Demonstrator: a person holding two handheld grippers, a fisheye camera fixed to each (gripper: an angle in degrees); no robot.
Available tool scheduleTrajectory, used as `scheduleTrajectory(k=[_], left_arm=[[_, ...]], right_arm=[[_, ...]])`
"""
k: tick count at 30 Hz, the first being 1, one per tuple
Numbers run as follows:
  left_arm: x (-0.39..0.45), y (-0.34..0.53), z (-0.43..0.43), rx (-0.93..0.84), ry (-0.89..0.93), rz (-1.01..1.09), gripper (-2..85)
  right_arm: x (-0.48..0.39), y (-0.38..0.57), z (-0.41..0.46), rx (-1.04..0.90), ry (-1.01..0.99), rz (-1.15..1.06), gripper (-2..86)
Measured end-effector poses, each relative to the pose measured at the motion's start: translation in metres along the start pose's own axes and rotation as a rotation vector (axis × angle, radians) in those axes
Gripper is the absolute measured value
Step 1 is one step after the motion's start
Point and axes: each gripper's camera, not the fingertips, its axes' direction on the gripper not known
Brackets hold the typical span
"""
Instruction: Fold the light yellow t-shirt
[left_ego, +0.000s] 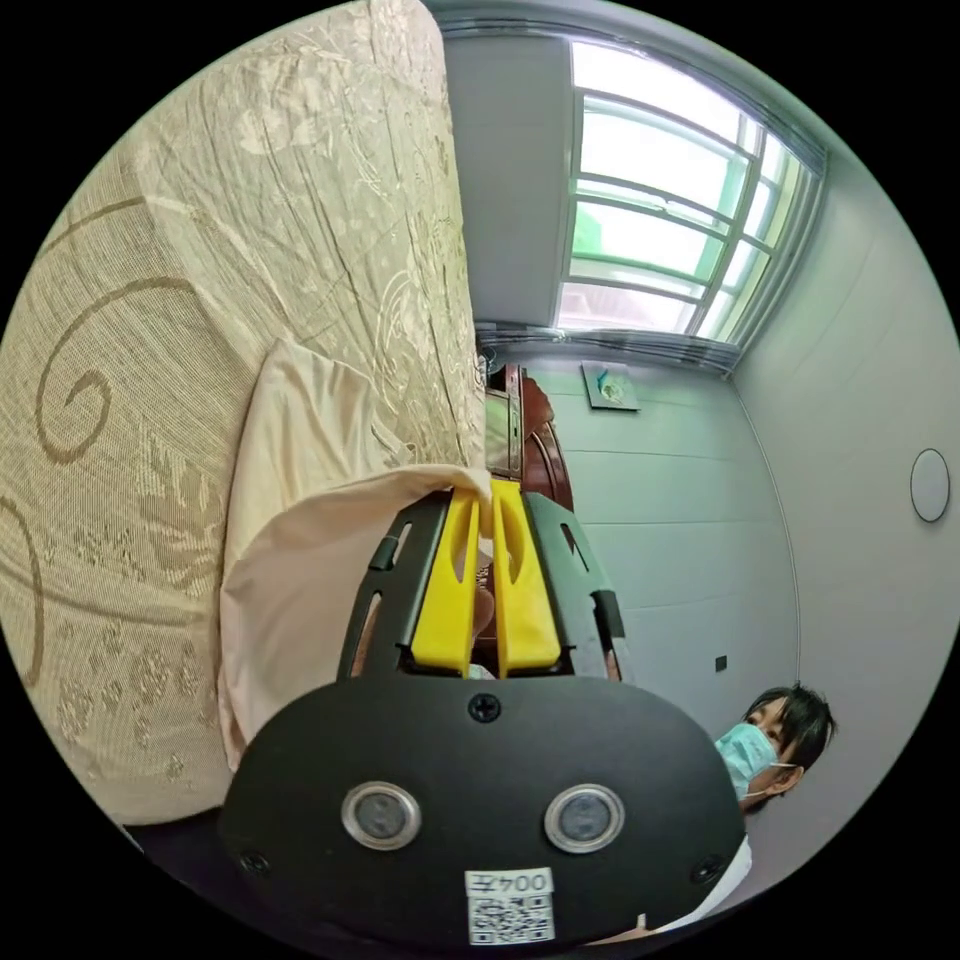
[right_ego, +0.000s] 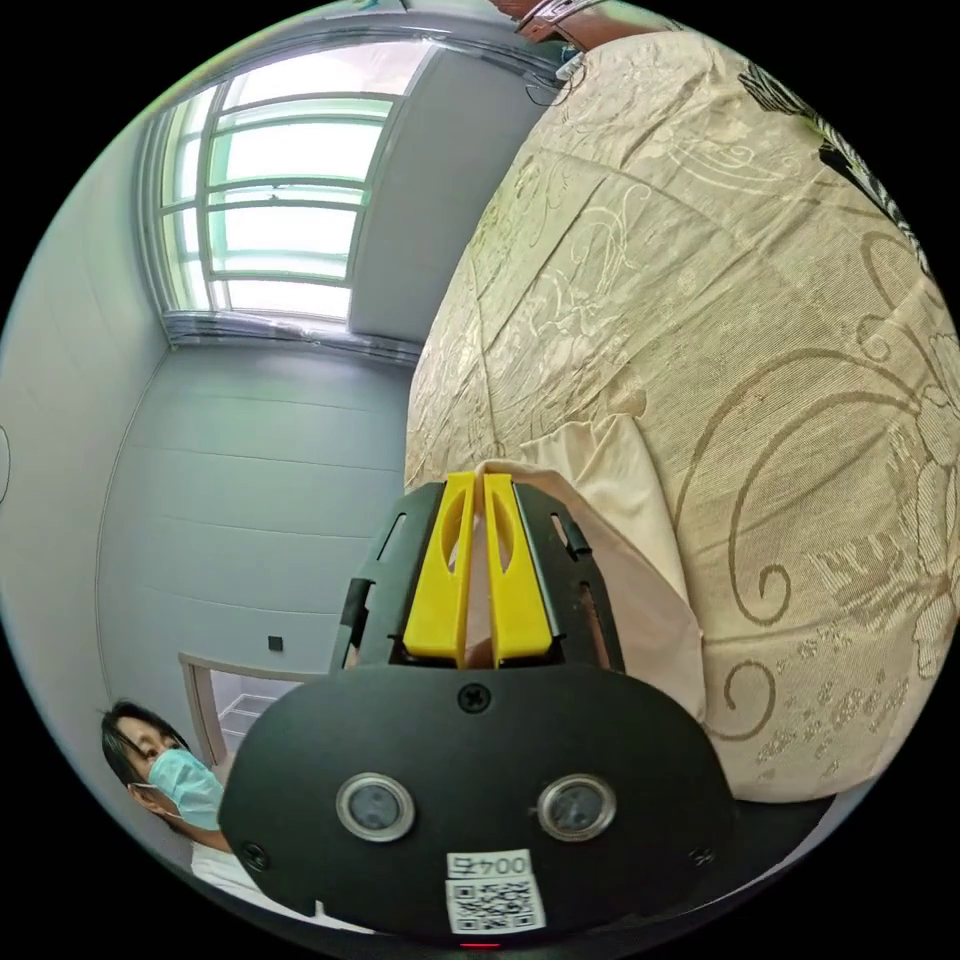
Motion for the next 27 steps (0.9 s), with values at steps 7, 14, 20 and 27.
scheduleTrajectory(k=[7, 14, 20, 27], left_arm=[[-0.062, -0.04, 0.04, 0.072, 0.0, -0.12, 5.1], [-0.099, -0.041, 0.052, 0.244, 0.093, -0.185, 6.6], [-0.083, -0.01, 0.061, 0.299, 0.012, -0.056, 2.1], [-0.059, 0.045, 0.153, -0.034, -0.342, 0.211, 0.6]], right_arm=[[0.044, -0.064, 0.072, -0.06, 0.016, 0.136, 3.4], [0.065, -0.101, 0.087, 0.037, -0.075, 0.271, 7.9], [0.01, -0.092, 0.078, 0.084, -0.086, 0.099, 4.3], [-0.054, -0.018, 0.152, -0.171, 0.253, -0.158, 0.3]])
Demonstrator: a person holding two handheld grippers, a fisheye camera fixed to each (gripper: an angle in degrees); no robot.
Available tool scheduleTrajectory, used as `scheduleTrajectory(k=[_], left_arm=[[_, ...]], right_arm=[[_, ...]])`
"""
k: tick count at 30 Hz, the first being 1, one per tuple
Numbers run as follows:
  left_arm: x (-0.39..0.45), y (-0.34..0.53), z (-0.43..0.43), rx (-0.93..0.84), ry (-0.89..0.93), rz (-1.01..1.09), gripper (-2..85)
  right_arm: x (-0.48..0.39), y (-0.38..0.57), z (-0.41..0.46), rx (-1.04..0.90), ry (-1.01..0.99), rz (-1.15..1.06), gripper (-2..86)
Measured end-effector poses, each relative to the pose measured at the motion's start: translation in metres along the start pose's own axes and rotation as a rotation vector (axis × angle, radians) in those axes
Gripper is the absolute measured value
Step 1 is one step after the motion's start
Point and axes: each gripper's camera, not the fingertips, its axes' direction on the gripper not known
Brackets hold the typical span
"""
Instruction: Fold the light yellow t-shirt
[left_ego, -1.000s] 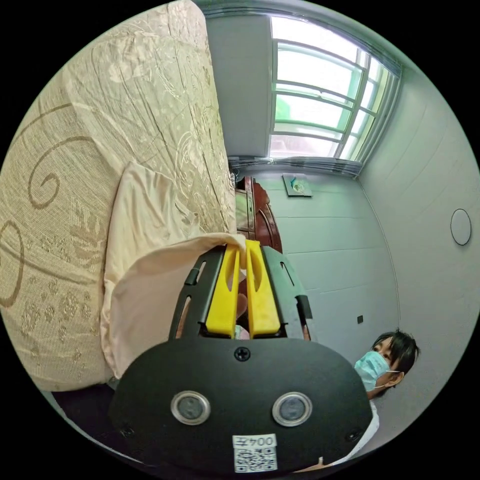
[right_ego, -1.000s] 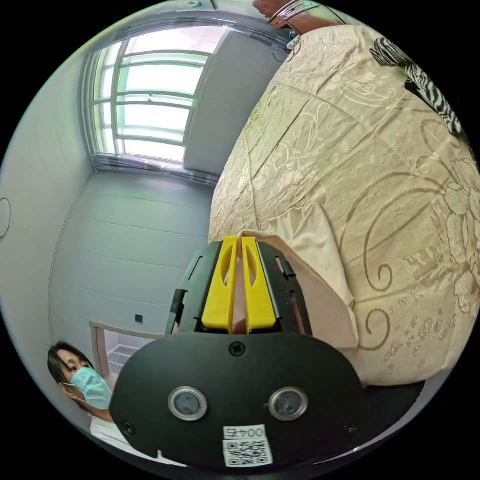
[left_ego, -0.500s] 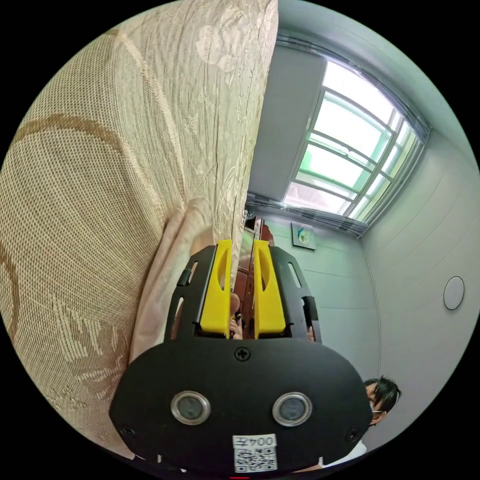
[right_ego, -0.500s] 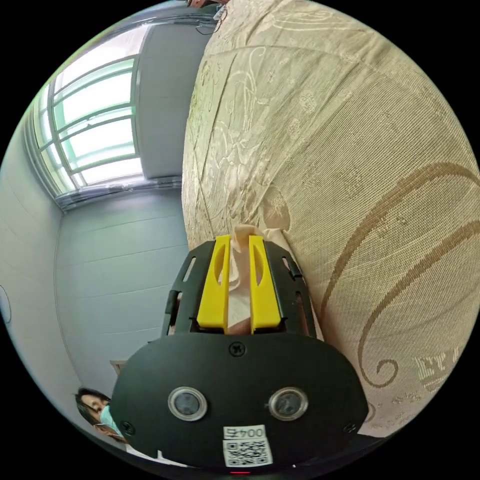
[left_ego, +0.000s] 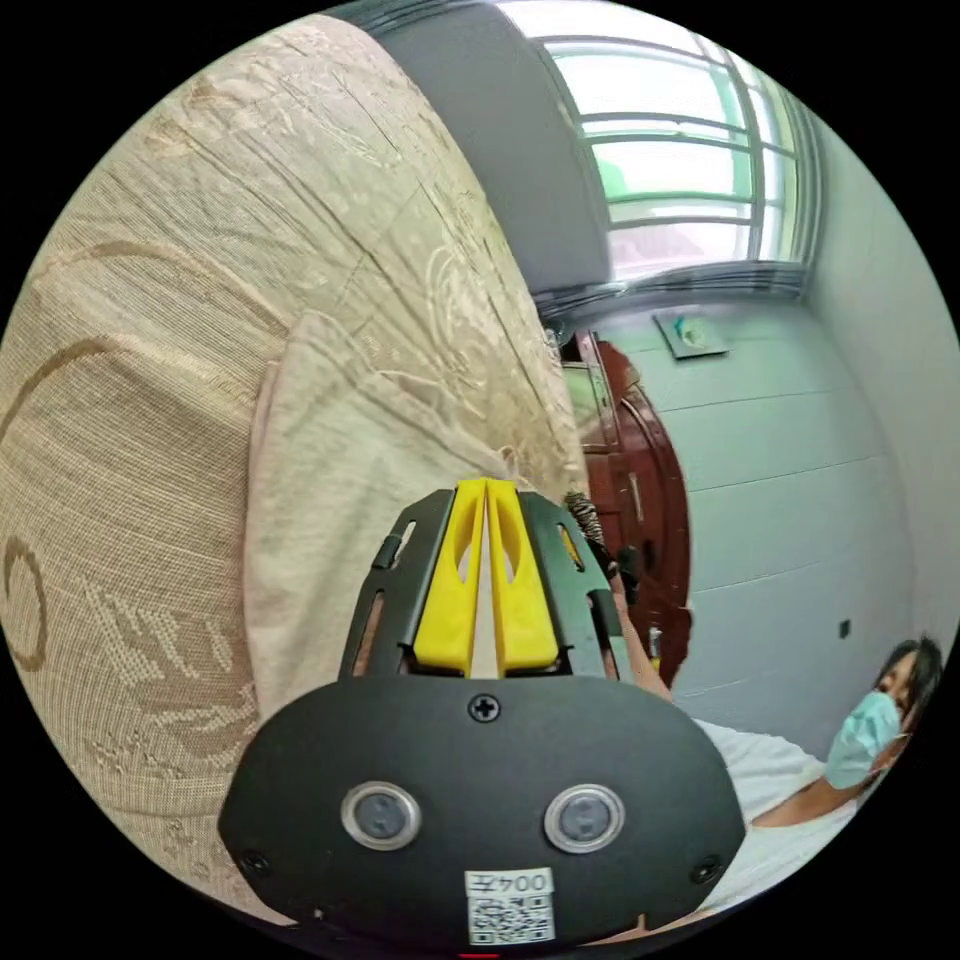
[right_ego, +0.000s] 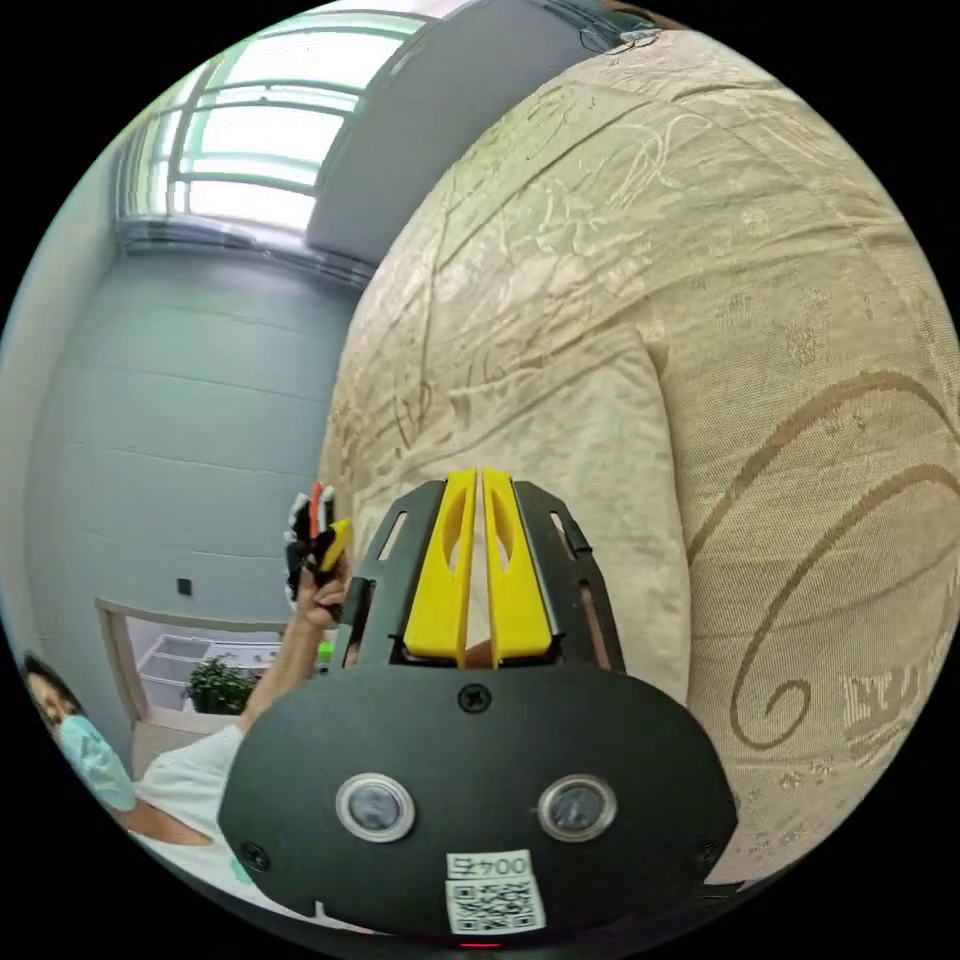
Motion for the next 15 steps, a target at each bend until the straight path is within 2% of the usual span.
scheduleTrajectory(k=[3, 7, 13, 15], left_arm=[[0.028, 0.035, -0.029, 0.116, -0.023, 0.119, 1.1], [0.055, 0.101, -0.073, 0.046, -0.144, 0.259, 2.3], [0.035, 0.253, -0.103, -0.08, -0.252, 0.377, 4.7], [0.041, 0.302, -0.086, -0.115, -0.372, 0.5, 6.8]], right_arm=[[-0.054, 0.047, -0.02, 0.111, 0.147, -0.21, 0.1], [-0.097, 0.134, -0.076, 0.219, 0.234, -0.396, 1.3], [-0.074, 0.233, -0.132, 0.269, 0.121, -0.225, 1.3], [-0.076, 0.255, -0.137, 0.285, 0.098, -0.196, 1.8]])
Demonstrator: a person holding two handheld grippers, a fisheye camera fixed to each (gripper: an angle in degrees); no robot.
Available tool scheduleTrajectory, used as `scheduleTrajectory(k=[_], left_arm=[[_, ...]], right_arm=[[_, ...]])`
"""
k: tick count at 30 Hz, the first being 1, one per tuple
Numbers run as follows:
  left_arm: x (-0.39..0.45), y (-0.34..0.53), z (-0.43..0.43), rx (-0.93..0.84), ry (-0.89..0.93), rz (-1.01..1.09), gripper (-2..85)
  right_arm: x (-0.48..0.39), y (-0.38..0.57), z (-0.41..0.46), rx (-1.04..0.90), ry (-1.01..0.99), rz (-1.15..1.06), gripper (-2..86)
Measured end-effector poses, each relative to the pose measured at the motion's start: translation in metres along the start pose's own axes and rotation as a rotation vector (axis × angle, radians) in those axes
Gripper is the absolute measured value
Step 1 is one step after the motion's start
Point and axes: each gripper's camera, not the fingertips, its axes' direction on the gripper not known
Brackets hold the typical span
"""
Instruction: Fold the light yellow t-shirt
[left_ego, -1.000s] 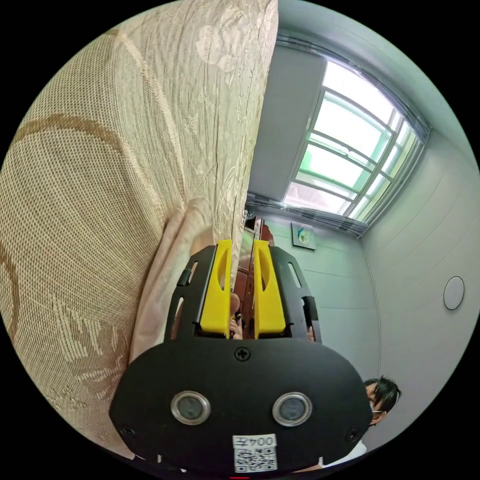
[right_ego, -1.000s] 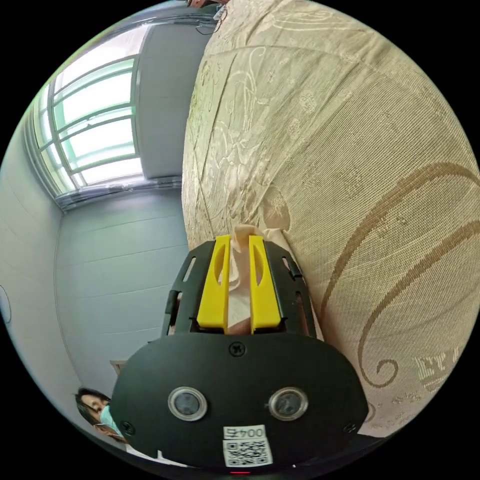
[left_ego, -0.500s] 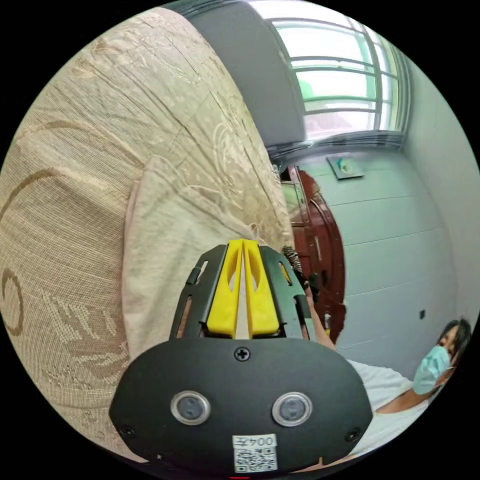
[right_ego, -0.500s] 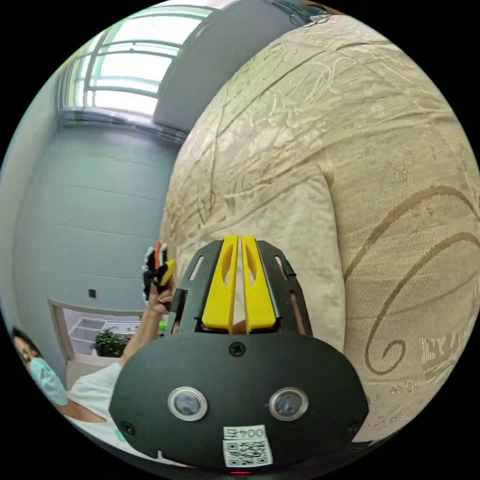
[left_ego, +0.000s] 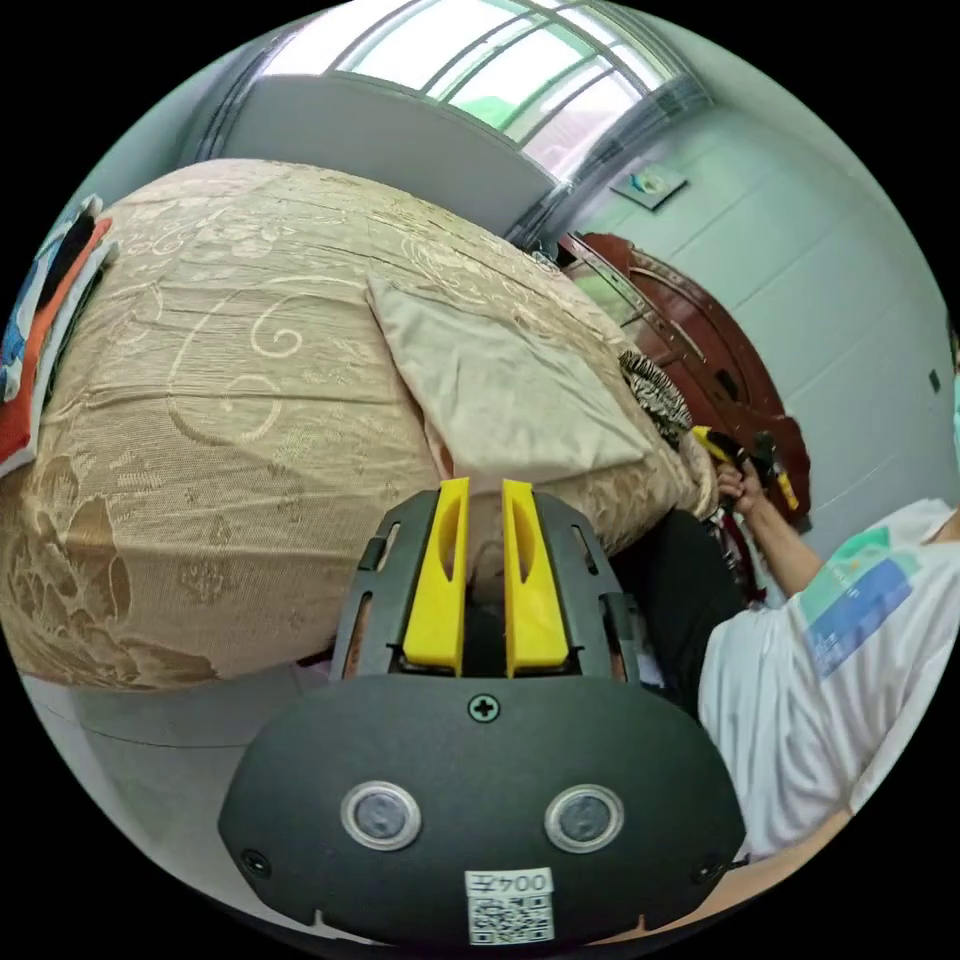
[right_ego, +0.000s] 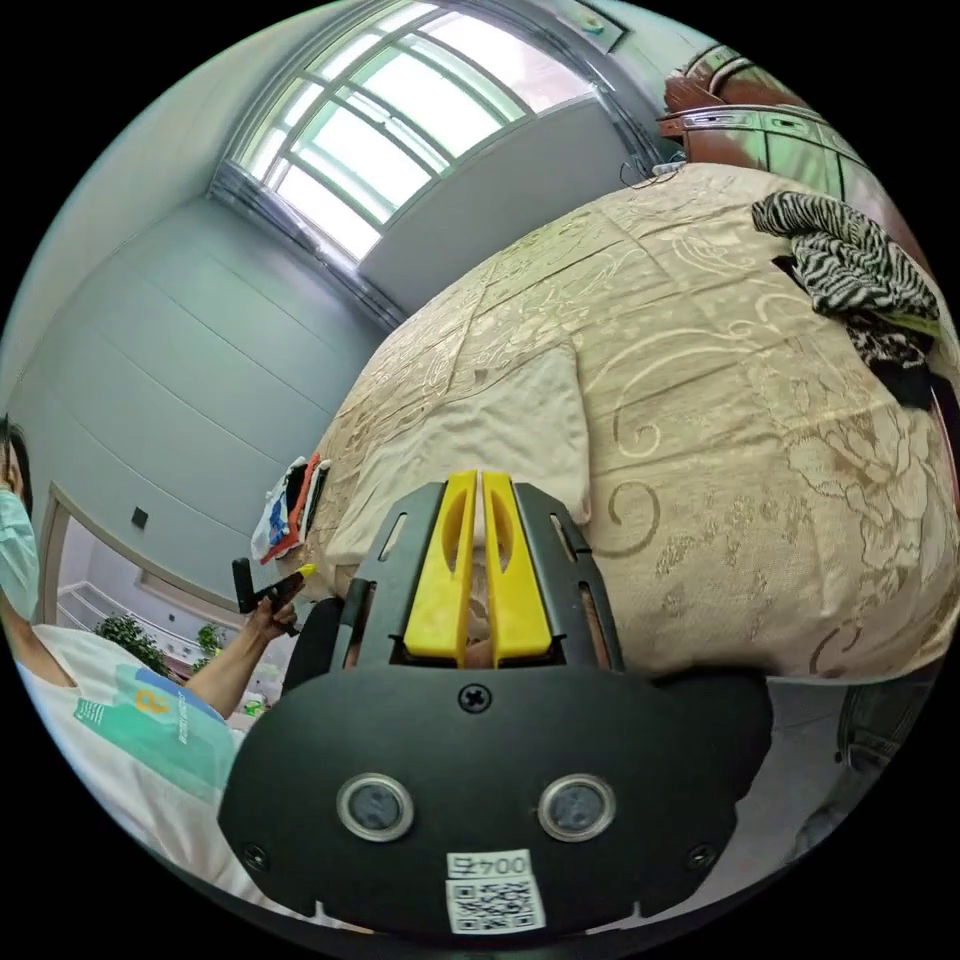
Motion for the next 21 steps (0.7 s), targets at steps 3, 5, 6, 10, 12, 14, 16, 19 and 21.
scheduleTrajectory(k=[3, 5, 6, 10, 12, 14, 16, 19, 21], left_arm=[[0.029, 0.023, 0.019, -0.025, -0.075, 0.077, 8.6], [0.037, 0.027, 0.025, -0.021, -0.09, 0.093, 9.2], [0.04, 0.028, 0.027, -0.006, -0.096, 0.103, 9.5], [0.047, 0.024, 0.032, 0.025, -0.117, 0.152, 10.1], [0.048, 0.016, 0.04, -0.008, -0.14, 0.21, 10.5], [0.049, 0.011, 0.047, -0.034, -0.141, 0.255, 10.8], [0.048, 0.007, 0.053, -0.057, -0.111, 0.286, 11.1], [0.052, 0.006, 0.068, -0.112, -0.054, 0.343, 11.5], [0.055, 0.008, 0.079, -0.146, -0.05, 0.379, 11.5]], right_arm=[[-0.028, 0.019, 0.003, -0.01, -0.096, -0.003, 4.5], [-0.07, 0.025, 0.032, -0.102, -0.13, -0.076, 6.3], [-0.082, 0.026, 0.042, -0.13, -0.138, -0.101, 6.4], [-0.169, 0.025, 0.112, -0.295, -0.162, -0.286, 6.6], [-0.192, 0.022, 0.135, -0.336, -0.169, -0.286, 6.2], [-0.206, 0.016, 0.152, -0.361, -0.149, -0.243, 5.4], [-0.206, 0.011, 0.154, -0.357, -0.115, -0.197, 5.1], [-0.192, 0.0, 0.15, -0.351, 0.02, -0.117, 4.5], [-0.184, -0.005, 0.147, -0.349, 0.114, -0.094, 4.1]])
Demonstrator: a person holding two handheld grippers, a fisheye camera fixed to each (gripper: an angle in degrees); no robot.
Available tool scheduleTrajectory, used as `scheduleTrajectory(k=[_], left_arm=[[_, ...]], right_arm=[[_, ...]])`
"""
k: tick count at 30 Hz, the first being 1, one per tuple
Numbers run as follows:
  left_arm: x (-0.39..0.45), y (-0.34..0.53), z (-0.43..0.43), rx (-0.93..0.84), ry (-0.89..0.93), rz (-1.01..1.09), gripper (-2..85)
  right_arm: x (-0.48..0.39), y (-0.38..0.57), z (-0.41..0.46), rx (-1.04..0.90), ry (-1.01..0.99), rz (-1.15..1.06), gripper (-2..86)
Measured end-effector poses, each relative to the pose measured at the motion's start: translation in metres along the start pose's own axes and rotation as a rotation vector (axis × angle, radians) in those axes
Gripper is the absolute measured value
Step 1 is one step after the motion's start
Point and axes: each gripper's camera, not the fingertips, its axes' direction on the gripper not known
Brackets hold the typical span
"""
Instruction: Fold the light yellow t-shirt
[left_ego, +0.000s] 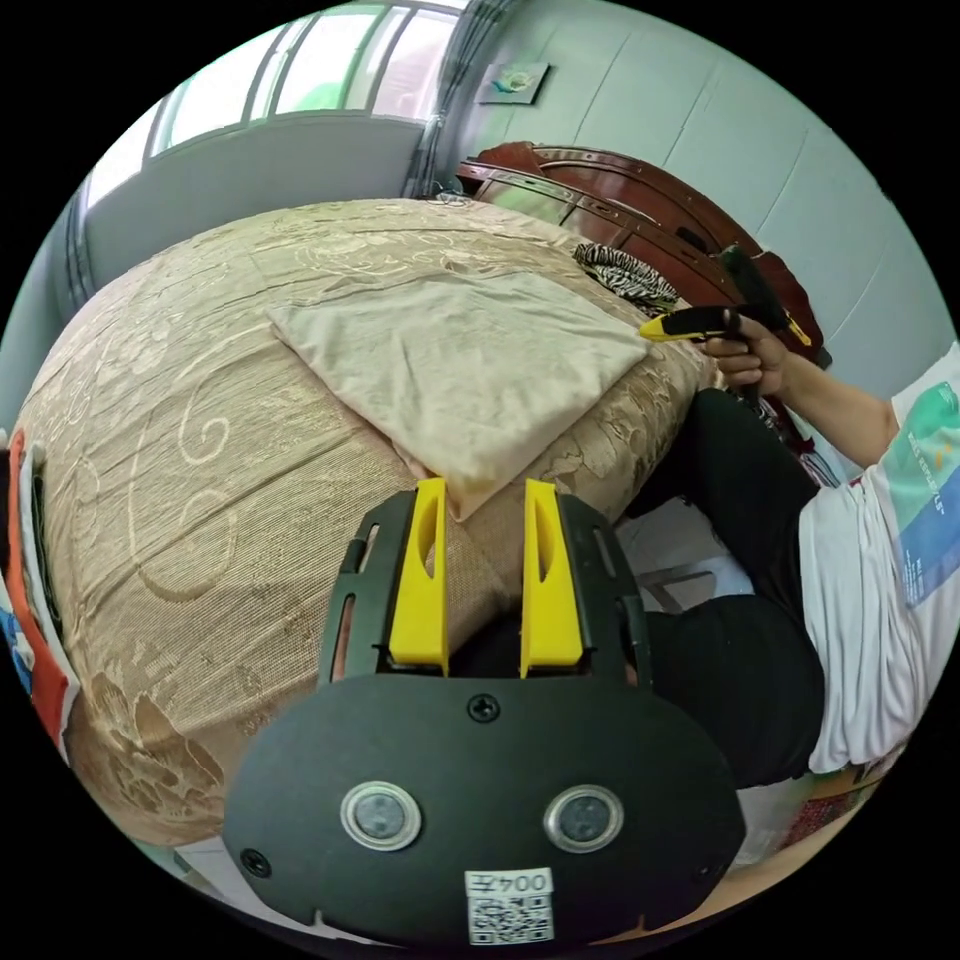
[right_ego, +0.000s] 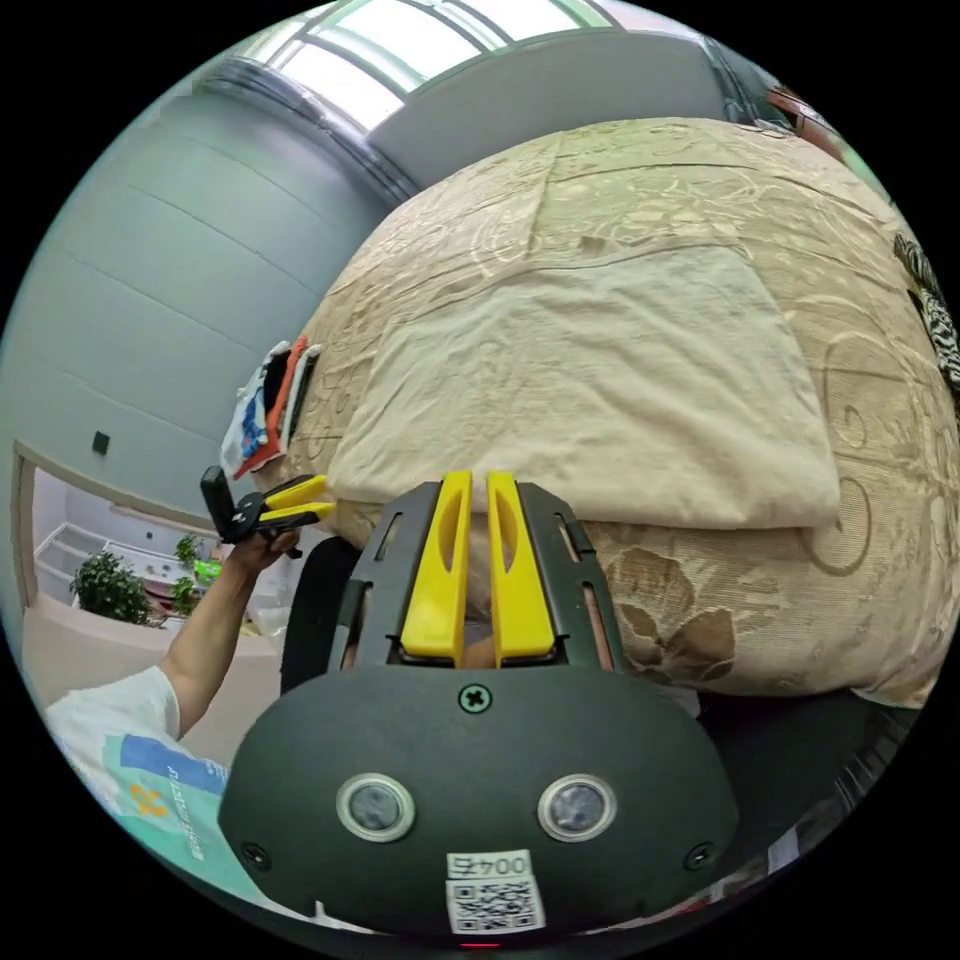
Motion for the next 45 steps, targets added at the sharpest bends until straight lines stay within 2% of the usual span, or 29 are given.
scheduleTrajectory(k=[7, 9, 20, 25, 29, 31, 33, 36, 38, 42, 45], left_arm=[[-0.014, 0.01, 0.004, 0.067, 0.1, -0.043, 9.4], [-0.017, 0.013, 0.008, 0.06, 0.157, -0.036, 8.3], [-0.043, 0.02, 0.015, -0.012, 0.188, -0.04, 1.9], [-0.053, 0.023, 0.007, -0.044, 0.149, -0.058, 0.8], [-0.061, 0.037, -0.01, -0.113, 0.044, -0.102, 0.3], [-0.062, 0.04, -0.027, -0.043, 0.066, -0.15, 0.2], [-0.049, 0.028, -0.047, 0.139, 0.135, -0.173, 0.2], [-0.025, -0.007, -0.03, 0.215, 0.134, -0.194, 0.2], [-0.012, -0.028, -0.001, 0.159, 0.104, -0.189, 0.2], [-0.002, -0.041, 0.066, -0.12, -0.103, -0.198, 0.2], [-0.016, -0.032, 0.063, -0.076, -0.077, -0.271, 0.2]], right_arm=[[0.009, -0.004, 0.018, -0.121, 0.208, 0.075, 3.0], [0.008, -0.002, 0.024, -0.143, 0.222, 0.083, 2.4], [-0.003, 0.007, 0.015, -0.149, 0.249, 0.102, -0.5], [0.001, 0.015, 0.01, -0.142, 0.23, 0.108, -0.7], [0.007, 0.024, 0.004, -0.131, 0.203, 0.11, -0.7], [0.007, 0.029, 0.0, -0.123, 0.197, 0.101, -0.7], [0.002, 0.037, -0.007, -0.086, 0.219, 0.073, -0.7], [-0.018, 0.05, -0.021, 0.044, 0.289, -0.024, -0.7], [-0.038, 0.053, -0.023, 0.121, 0.322, -0.129, -0.7], [-0.041, 0.053, -0.008, 0.093, 0.383, -0.202, -0.7], [0.003, 0.064, -0.005, 0.022, 0.486, -0.104, -0.6]])
